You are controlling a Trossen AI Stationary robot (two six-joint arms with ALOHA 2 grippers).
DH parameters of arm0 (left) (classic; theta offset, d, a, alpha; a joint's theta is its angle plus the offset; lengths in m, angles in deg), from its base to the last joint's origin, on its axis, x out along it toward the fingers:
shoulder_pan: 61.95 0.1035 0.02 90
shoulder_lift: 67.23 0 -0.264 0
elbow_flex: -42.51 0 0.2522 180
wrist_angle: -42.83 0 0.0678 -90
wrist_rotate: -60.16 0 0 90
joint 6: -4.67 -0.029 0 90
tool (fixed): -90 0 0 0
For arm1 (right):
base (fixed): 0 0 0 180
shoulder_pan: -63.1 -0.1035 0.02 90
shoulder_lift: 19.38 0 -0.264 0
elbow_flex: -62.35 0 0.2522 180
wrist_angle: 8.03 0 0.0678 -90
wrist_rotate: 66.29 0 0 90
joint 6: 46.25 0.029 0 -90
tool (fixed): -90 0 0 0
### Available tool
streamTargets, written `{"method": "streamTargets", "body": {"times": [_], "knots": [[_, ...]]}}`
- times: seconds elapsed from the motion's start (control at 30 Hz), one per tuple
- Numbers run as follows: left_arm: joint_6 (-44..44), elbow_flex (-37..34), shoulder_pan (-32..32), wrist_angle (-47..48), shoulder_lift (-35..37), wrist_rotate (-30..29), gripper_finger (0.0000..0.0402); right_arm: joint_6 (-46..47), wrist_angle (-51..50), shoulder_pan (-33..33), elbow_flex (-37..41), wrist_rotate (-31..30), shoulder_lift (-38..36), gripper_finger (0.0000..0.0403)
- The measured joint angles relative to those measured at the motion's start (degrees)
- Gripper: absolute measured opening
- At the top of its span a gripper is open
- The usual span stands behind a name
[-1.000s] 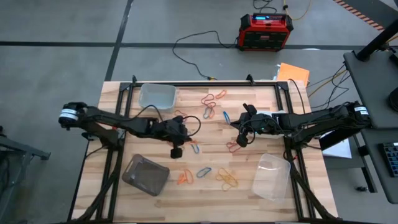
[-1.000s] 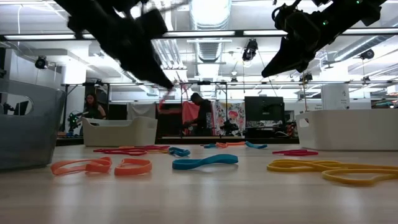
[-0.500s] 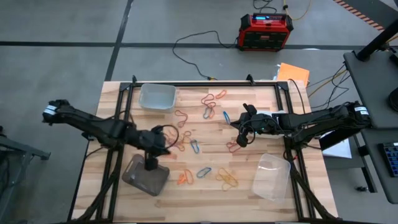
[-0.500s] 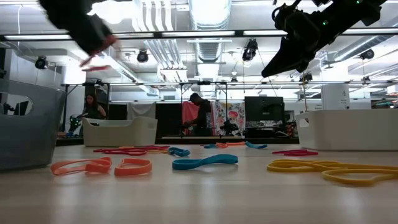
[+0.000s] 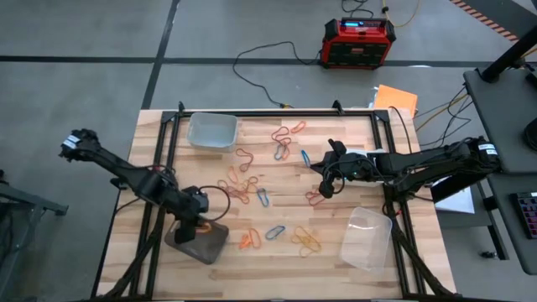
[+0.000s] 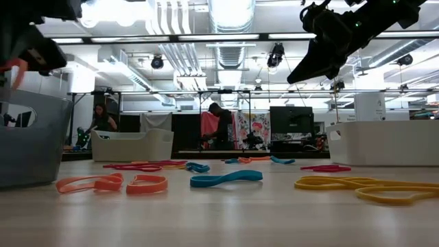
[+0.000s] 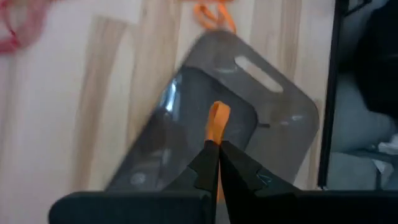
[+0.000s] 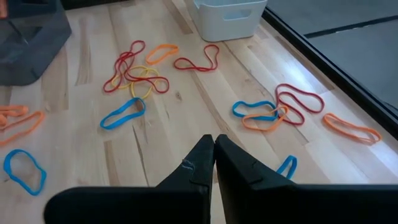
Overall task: Sort rubber bands into baskets
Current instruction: Put the orange rubber band into the black bin
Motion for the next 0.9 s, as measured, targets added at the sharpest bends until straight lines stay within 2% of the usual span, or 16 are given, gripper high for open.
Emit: {"method": "streamTargets", "body": {"times": [0.33,0.73,0.9], "knots": [[1.0,0.0,-1.7,0.7,-5.6,3.3,0.0,0.1,0.0,0.0,0.0,0.0,0.0,0.0009],[5.9,0.0,-1.8,4.6,-10.8,2.5,0.0,0.0,-0.1,0.0,0.0,0.0,0.0,0.0009],[6.4,0.0,-1.8,5.6,-11.4,2.5,0.002,-0.1,-0.1,0.0,0.0,0.0,0.0,0.0009]]}}
